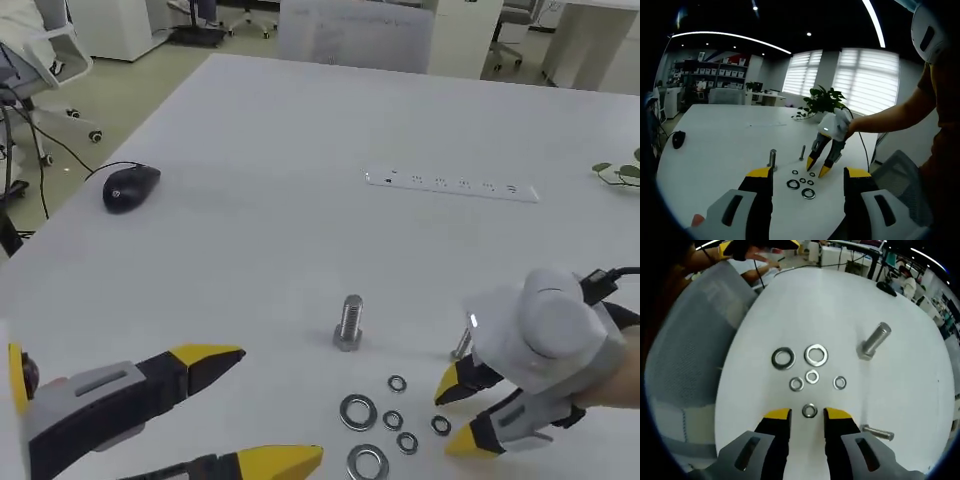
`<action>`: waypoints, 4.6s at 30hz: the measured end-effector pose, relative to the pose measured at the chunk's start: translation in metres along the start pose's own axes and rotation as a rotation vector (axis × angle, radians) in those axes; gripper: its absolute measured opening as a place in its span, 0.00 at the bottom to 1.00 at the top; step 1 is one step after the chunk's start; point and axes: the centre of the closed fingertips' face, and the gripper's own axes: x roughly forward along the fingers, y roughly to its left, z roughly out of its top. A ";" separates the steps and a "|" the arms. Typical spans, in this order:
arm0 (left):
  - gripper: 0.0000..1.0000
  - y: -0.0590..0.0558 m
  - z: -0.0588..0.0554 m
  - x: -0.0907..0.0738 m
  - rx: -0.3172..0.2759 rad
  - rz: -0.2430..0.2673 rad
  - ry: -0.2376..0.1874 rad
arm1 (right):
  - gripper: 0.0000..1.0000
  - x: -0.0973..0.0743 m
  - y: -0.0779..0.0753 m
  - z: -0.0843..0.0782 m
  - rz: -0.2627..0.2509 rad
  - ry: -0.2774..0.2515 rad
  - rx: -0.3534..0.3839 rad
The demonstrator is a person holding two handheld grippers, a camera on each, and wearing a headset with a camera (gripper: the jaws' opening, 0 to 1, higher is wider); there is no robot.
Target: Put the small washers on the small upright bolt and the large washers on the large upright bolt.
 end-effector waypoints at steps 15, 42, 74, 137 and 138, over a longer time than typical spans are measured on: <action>0.56 -0.001 0.003 0.003 -0.005 0.004 -0.014 | 0.19 0.001 0.000 -0.002 0.024 0.041 -0.085; 0.56 -0.005 0.000 0.003 -0.002 -0.002 -0.008 | 0.12 -0.015 -0.003 -0.005 -0.007 0.036 -0.021; 0.56 -0.009 0.002 0.009 0.002 -0.034 0.007 | 0.12 -0.086 -0.070 -0.003 -0.144 0.081 0.057; 0.56 -0.005 -0.001 0.013 -0.012 -0.023 0.019 | 0.19 -0.044 -0.068 -0.043 -0.121 0.109 0.062; 0.56 -0.005 -0.001 0.013 -0.012 -0.024 0.019 | 0.19 -0.047 -0.065 -0.043 -0.124 0.109 0.073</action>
